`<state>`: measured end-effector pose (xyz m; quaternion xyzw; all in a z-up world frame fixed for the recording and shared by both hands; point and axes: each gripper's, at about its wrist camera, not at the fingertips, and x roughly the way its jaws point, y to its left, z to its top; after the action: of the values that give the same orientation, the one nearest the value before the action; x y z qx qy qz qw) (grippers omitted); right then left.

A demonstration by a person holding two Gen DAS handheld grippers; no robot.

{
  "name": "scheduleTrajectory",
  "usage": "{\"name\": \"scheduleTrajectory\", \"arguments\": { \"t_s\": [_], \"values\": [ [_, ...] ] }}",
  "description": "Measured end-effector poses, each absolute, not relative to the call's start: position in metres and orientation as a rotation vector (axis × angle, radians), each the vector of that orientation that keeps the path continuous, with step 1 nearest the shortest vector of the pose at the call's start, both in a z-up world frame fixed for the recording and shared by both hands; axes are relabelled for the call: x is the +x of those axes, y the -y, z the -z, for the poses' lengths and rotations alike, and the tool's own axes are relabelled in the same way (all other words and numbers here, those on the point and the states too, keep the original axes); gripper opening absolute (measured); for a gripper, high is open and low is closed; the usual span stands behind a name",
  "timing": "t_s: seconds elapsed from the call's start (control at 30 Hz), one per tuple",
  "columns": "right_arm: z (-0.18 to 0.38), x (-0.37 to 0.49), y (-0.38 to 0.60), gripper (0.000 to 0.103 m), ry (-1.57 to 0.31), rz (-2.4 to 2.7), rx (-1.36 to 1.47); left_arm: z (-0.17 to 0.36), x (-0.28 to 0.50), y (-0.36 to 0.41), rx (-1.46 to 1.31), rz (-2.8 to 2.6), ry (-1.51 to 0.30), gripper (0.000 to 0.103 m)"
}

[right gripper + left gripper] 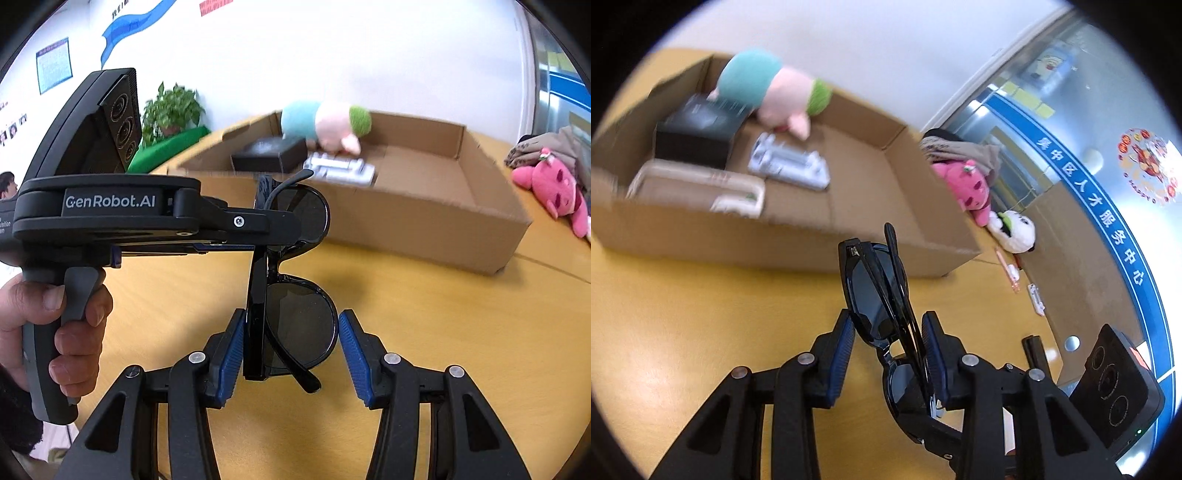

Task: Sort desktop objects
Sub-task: 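Lift the sunglasses with the left gripper and carry them over the box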

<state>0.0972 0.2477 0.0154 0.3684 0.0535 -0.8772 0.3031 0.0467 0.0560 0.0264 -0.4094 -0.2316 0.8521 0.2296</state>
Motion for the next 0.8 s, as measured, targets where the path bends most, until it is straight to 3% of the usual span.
{"name": "scheduleTrajectory", "arguments": {
  "t_s": [0.43,0.8],
  "values": [
    [-0.100,0.036,-0.274,0.054,-0.096,2.476,0.742,-0.128,-0.029,-0.096,-0.957,-2.384,0.424,0.035],
    [-0.129,-0.069,-0.289,0.054,0.044,2.474,0.800,-0.152,-0.141,-0.116,-1.039,-2.356,0.364,0.034]
  ]
}}
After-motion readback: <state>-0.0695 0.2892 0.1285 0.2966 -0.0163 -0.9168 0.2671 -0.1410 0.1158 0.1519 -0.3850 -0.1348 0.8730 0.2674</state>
